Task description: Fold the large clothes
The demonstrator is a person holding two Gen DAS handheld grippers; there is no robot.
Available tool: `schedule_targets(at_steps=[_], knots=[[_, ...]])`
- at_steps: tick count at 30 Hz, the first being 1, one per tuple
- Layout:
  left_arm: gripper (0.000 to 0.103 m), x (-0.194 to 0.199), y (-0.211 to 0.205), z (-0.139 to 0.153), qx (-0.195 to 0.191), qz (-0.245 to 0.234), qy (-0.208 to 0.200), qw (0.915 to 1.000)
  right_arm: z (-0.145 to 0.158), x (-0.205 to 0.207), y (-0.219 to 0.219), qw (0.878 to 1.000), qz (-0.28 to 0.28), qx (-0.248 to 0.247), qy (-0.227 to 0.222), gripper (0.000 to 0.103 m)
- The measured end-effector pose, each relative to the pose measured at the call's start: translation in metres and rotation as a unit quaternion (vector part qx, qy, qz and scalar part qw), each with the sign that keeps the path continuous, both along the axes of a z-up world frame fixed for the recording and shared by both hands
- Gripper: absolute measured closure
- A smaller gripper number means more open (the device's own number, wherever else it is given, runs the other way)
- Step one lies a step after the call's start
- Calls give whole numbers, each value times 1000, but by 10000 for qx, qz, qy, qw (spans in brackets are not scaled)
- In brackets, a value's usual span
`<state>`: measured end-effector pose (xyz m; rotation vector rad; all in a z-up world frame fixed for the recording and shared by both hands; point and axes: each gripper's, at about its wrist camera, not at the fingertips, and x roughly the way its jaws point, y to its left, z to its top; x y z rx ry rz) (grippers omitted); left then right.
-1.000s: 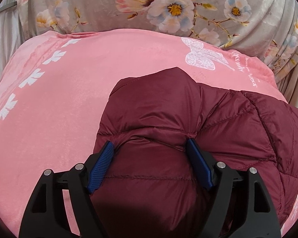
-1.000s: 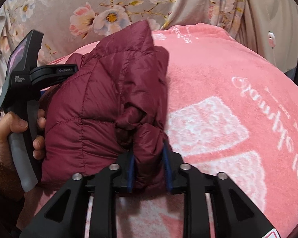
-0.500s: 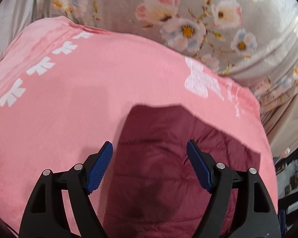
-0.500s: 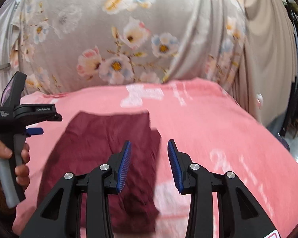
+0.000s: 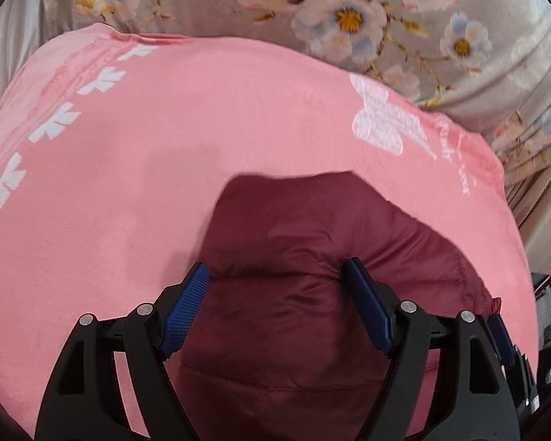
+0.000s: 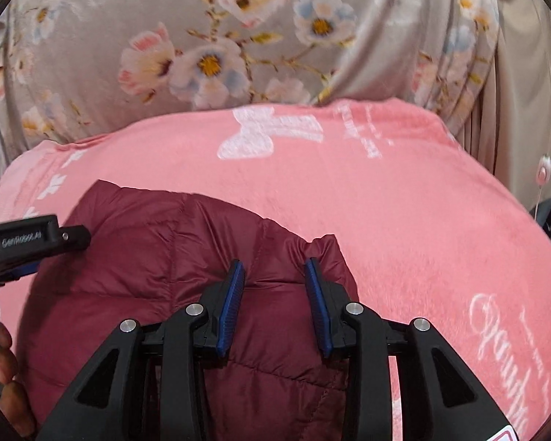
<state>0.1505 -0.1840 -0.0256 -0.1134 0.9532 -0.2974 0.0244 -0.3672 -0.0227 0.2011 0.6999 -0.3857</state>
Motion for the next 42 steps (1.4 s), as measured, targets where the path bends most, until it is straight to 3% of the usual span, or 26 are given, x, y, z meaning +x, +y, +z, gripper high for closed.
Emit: schedule_targets(at_steps=[6,14,28,32,34,35,36,40,42], knots=[[23,-6,-12,-14,82,-30,-206,9997,-22,2,-14,9992,-34,410,14,70],[16,-4,-18,-30,108,-6,-263,9996,-28,4,-14,9991,-42,416,10,70],[14,-5,-26,-37,248,13,-424,9988,-33,6,-17,9991,-58,422,41,68],[14,-4,-15,-33,-102,-108,-291,9995,-26,-4,-21,9980,-65,612,-127,66],[14,-10,3,-25,-537,-204,-74,9983,-15,-25,-22,9967,-87,761,-255,56],[14,-14,12,-22,-670,-206,3,9975,-11,-37,-22,9959,-128,843,-299,43],[14,-20,23,-18,-799,-227,80,9965,-9,-51,-24,9949,-172,931,-344,37],[14,-34,55,-20,-1122,-276,457,9923,-16,-83,-30,9939,-181,1069,-181,30],[13,-34,66,-30,-1347,-255,843,9870,-25,-91,-37,9873,-151,1576,-104,30]])
